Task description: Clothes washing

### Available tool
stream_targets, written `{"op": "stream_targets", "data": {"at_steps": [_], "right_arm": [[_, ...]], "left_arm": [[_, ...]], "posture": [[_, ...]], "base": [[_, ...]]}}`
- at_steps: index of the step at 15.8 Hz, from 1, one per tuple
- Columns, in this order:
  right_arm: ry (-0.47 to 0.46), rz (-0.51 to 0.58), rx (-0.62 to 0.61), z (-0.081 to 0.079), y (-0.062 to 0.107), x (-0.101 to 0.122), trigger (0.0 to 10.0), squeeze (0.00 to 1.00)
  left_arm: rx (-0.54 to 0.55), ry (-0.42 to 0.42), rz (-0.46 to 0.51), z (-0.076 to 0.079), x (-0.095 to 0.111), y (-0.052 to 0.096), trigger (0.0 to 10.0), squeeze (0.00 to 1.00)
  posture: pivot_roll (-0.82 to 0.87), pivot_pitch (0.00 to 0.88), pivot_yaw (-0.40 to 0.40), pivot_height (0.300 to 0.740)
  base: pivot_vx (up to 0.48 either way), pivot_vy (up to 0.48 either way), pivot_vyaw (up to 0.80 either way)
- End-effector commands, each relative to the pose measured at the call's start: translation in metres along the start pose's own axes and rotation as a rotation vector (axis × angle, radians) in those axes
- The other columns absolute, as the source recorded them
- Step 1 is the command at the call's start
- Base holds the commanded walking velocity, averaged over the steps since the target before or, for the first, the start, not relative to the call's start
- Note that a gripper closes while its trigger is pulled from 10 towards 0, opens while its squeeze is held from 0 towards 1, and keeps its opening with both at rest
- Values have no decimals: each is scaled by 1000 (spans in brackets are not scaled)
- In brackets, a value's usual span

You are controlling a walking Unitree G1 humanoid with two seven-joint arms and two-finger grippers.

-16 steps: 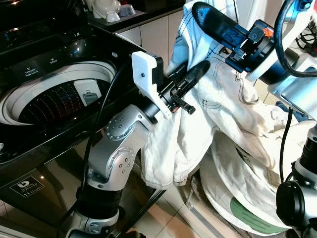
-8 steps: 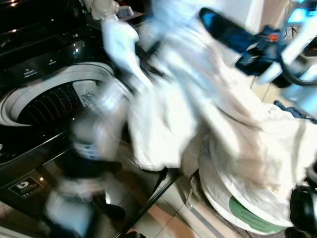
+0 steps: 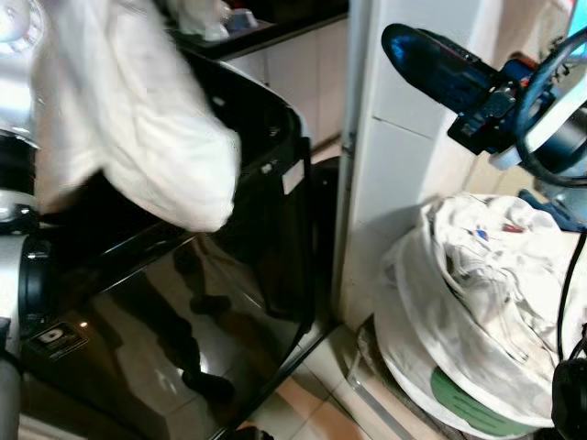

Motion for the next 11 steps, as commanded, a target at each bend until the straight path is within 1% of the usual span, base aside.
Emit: {"op": "stream_targets", "data": {"at_steps": [1,2,3,4,5,6,7,8,9,10,11], "right_arm": [[25,-25,5,-6,-3,-9,10000,0],[32,-42,4,-7,-4,-14,10000,0],[35,-51,3,-8,-4,-17,10000,0],[47,-77,-3,-9,-4,-23,10000,0],[55,-101,-7,-10,-4,-29,10000,0],[59,-109,-8,-11,-4,-30,10000,0],[76,-145,1,-14,-2,-37,10000,0],[80,-189,24,-18,0,-45,10000,0],[95,-264,43,-21,4,-57,10000,0],[100,-296,46,-22,6,-63,10000,0],[97,-343,42,-21,8,-71,10000,0]], "left_arm": [[-102,-37,-96,29,-28,12,0,0],[-218,-30,-198,54,-51,27,0,0],[-279,-21,-246,67,-61,35,0,0],[-417,14,-371,96,-84,60,0,0],[-505,-39,-493,110,-106,81,7843,0],[-520,-58,-520,111,-111,86,10000,0],[-592,-65,-627,116,-125,102,10000,0],[-588,13,-741,115,-135,110,10000,0],[-600,57,-833,111,-142,115,10000,1000],[-609,61,-865,109,-144,116,10000,1000],[-602,62,-890,102,-146,113,10000,1000]], "posture": [[-101,0,112,740],[-107,0,116,740],[-107,0,116,740],[-110,0,117,740],[-114,0,121,740],[-114,0,121,740],[-119,0,124,740],[-120,0,123,740],[-119,0,122,740],[-118,0,120,740],[-115,0,114,740]], "base": [[0,0,0],[0,0,0],[0,0,0],[0,0,0],[0,0,0],[0,0,0],[0,0,0],[0,0,0],[0,0,0],[0,0,0],[0,0,0]]}}
Point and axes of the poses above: a point about 5 cm out from each wrist's last joint towards the gripper, its own y axis pointing back from the gripper into the wrist, its own x axis along the axis of the wrist's last joint, z = x × y, the point moved 5 cm from there along -y, pointing out of the wrist towards the gripper, and after that the axes turned 4 degrees about y, right-handed, at the moved point
